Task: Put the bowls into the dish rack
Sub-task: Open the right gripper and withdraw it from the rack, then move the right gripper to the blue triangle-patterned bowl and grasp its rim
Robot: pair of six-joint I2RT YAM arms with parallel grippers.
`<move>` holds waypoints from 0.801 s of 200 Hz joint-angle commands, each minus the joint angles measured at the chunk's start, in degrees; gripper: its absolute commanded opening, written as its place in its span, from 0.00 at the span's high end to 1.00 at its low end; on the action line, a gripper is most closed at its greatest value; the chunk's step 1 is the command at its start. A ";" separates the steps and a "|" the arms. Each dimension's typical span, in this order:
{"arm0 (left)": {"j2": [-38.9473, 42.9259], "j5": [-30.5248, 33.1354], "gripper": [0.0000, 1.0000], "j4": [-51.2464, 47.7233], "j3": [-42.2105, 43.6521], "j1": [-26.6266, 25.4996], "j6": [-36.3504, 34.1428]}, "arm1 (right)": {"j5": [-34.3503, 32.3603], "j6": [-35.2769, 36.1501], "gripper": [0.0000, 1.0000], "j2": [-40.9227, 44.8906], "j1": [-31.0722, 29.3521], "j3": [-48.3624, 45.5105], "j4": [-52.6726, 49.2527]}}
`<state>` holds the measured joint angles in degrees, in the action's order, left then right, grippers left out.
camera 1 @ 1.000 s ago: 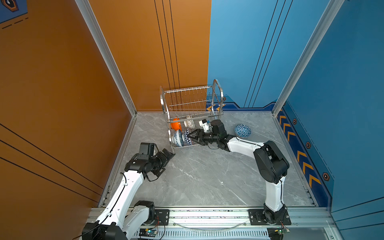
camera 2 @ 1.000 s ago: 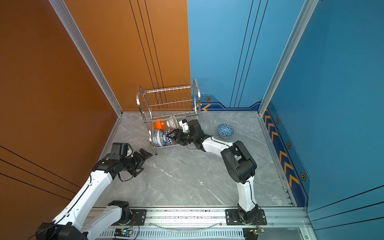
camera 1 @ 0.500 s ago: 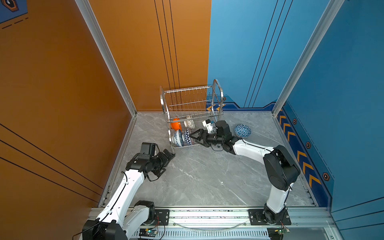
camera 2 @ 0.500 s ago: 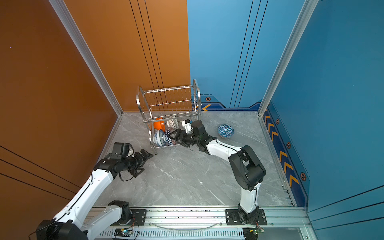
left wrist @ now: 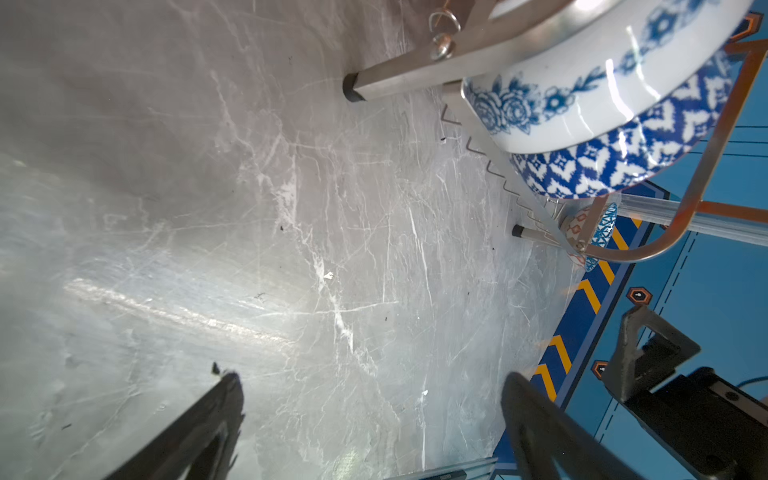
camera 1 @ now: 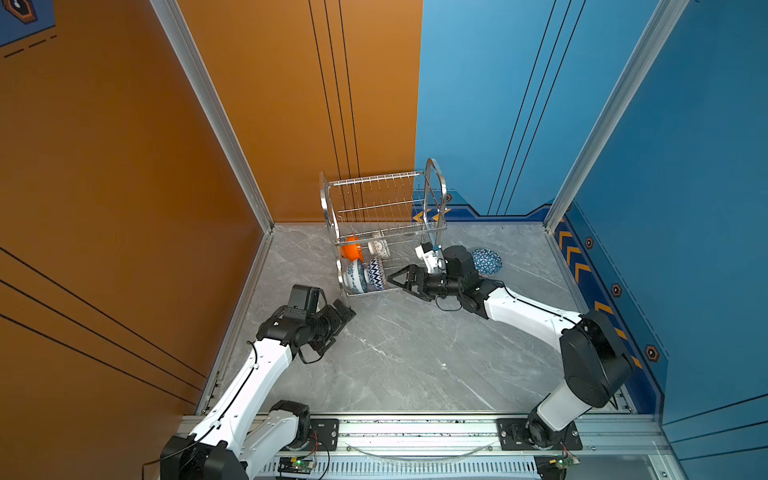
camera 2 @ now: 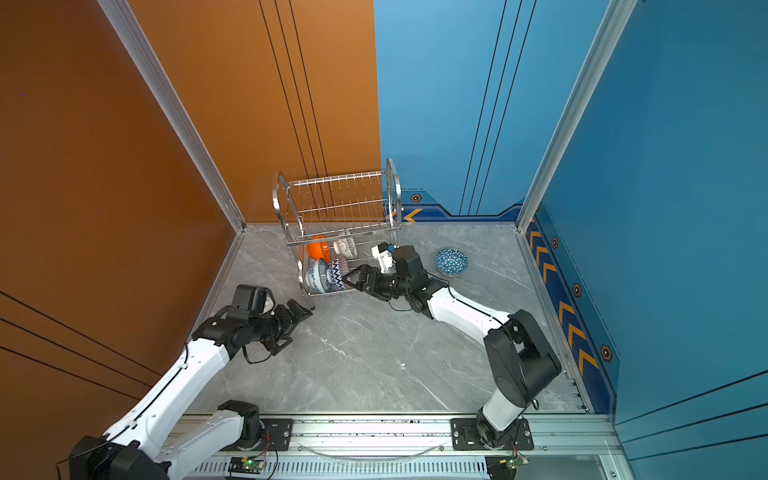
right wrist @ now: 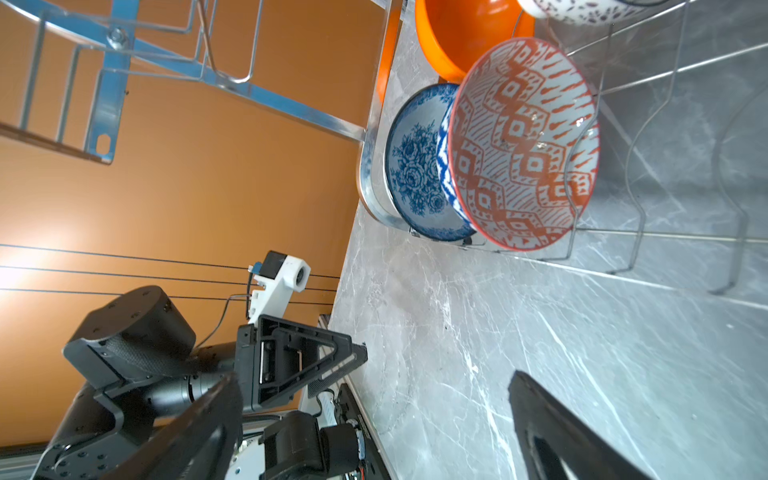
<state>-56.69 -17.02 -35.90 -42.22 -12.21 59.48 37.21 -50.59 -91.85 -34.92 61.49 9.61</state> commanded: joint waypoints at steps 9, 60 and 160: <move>-1.75 5.85 0.02 -1.01 -4.18 -4.56 0.15 | -3.32 6.44 0.00 6.40 1.02 -3.09 -10.22; -7.38 10.89 0.02 1.37 -8.90 -13.16 0.18 | -14.45 10.70 0.00 20.15 6.60 -9.13 -23.64; -20.02 13.75 0.02 4.35 -20.37 -24.02 -3.21 | -31.32 6.97 0.00 16.88 33.50 -5.07 -39.35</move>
<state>-74.76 -4.99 -32.25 -59.27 -34.79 58.63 9.61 -41.67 -68.01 -5.04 52.42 -24.56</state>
